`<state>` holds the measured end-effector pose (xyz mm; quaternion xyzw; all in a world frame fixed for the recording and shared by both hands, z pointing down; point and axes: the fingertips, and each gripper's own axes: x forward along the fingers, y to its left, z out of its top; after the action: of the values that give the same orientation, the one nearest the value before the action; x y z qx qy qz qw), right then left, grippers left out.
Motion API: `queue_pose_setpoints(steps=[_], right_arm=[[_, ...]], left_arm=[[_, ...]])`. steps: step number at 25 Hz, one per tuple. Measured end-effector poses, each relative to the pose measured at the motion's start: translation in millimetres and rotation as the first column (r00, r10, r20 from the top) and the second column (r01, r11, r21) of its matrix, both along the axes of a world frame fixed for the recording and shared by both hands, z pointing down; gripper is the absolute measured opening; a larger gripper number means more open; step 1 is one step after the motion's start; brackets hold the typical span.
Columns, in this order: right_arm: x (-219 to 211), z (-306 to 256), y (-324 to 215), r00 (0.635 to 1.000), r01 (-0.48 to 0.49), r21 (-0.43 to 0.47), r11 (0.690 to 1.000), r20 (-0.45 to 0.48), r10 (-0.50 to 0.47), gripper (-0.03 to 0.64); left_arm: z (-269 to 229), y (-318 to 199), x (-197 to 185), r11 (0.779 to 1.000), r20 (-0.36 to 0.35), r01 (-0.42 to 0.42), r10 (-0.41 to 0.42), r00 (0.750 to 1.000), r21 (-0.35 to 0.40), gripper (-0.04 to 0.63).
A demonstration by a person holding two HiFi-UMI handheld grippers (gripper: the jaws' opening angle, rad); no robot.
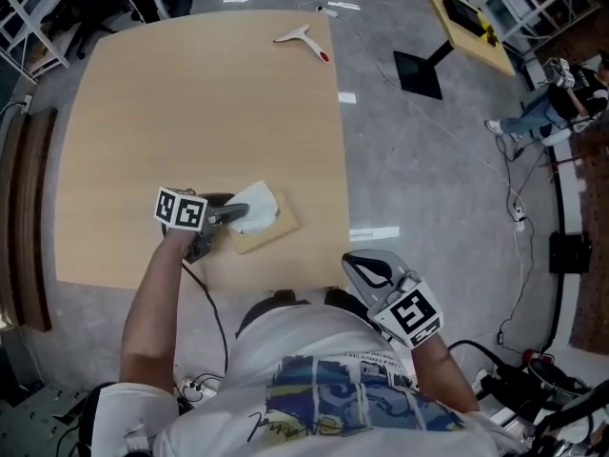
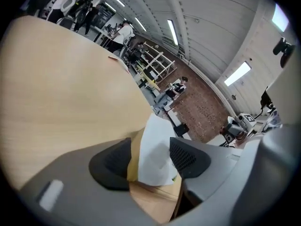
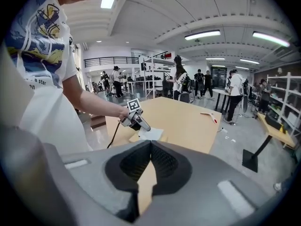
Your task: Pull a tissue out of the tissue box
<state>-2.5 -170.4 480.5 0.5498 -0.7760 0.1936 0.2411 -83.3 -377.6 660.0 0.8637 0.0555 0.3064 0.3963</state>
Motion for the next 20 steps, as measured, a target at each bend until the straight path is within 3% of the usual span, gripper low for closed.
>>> queue_pose_setpoints(steps=[3, 10, 17, 20], right_arm=[[-3, -1, -7, 0.999, 0.035, 0.009, 0.999, -0.016, -0.034, 0.003], [-20, -6, -20, 0.995, 0.093, 0.012, 0.996, -0.022, -0.093, 0.003], [-20, -6, -19, 0.992, 0.122, 0.013, 0.992, -0.033, -0.122, 0.003], [-21, -6, -17, 0.991, 0.13, 0.017, 0.991, -0.033, -0.13, 0.003]], left_arm=[[0, -3, -1, 0.999, 0.009, 0.0, 0.0, 1.0, 0.037, 0.193], [-15, -3, -6, 0.977, 0.012, -0.021, 0.019, 1.0, 0.213, 0.035], [-30, -2, -8, 0.925, 0.034, -0.026, 0.014, 0.999, 0.379, 0.003], [-39, 5, -8, 0.891, 0.04, -0.041, 0.025, 0.999, 0.452, 0.003]])
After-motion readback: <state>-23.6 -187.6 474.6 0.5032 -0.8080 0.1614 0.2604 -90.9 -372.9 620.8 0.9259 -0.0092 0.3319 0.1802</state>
